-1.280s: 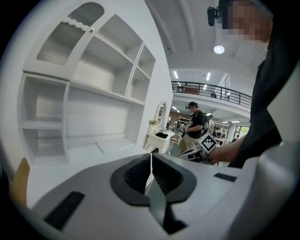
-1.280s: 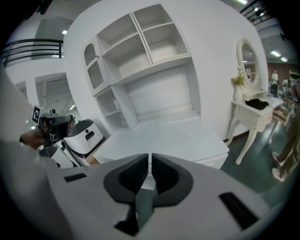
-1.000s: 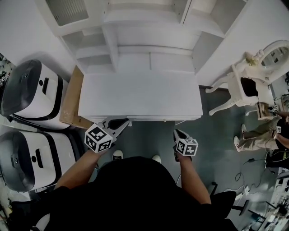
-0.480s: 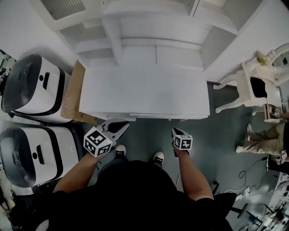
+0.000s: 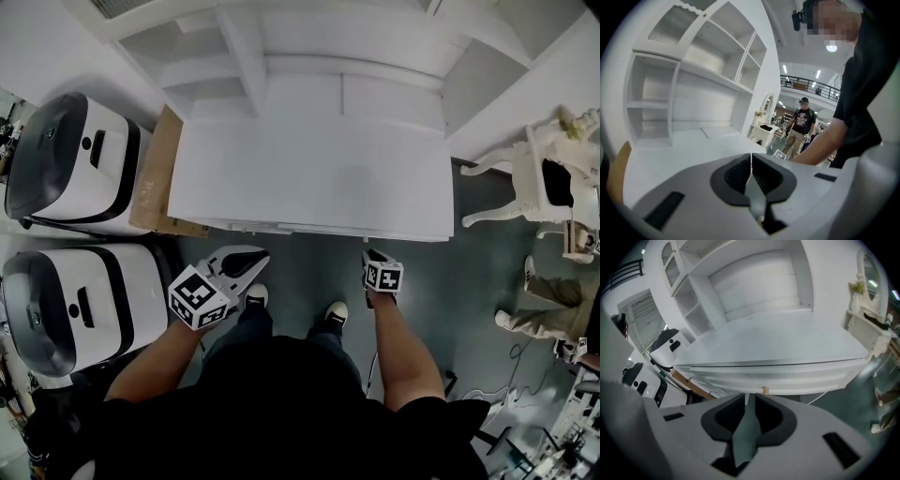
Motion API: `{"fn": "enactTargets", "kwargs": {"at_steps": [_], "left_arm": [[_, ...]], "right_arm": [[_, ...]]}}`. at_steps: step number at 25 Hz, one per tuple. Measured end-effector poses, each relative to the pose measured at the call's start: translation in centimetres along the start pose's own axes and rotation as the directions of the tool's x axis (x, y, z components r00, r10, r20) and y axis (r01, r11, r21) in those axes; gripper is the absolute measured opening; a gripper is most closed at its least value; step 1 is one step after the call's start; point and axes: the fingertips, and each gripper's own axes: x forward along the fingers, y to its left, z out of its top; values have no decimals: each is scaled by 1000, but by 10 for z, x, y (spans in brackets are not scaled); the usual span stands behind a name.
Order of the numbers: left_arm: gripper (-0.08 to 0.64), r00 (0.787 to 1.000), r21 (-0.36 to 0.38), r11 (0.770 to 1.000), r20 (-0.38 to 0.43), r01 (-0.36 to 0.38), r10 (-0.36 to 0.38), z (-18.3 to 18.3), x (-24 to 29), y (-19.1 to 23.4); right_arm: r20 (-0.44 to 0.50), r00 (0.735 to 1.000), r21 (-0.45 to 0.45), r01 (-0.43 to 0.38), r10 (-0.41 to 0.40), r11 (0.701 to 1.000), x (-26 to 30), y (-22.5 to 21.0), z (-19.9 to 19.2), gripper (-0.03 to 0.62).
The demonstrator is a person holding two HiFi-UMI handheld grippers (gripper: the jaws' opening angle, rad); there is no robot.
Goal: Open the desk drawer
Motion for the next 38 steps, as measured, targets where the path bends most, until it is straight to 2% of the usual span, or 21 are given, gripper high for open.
{"fn": "enactTargets", "kwargs": {"at_steps": [6,23,28,38], "left_arm": [[17,999,-6,1000,-23,27,-27,-11,9,-1],[17,992,-72,996,-118,42,-51,-51,27,13],[17,990,-105,993,-125,53,-66,-60,29,12],[17,992,-94,995,-118,40,-51,-54,28,21]], "right_arm": [[-9,999,16,49,-49,999,22,-22,4,80],[-76,995,47,70,-67,996,73,-39,-5,106],[-107,993,39,63,-59,997,83,-47,-4,109],[-134,990,96,62,-48,993,94,-43,-6,92]]}}
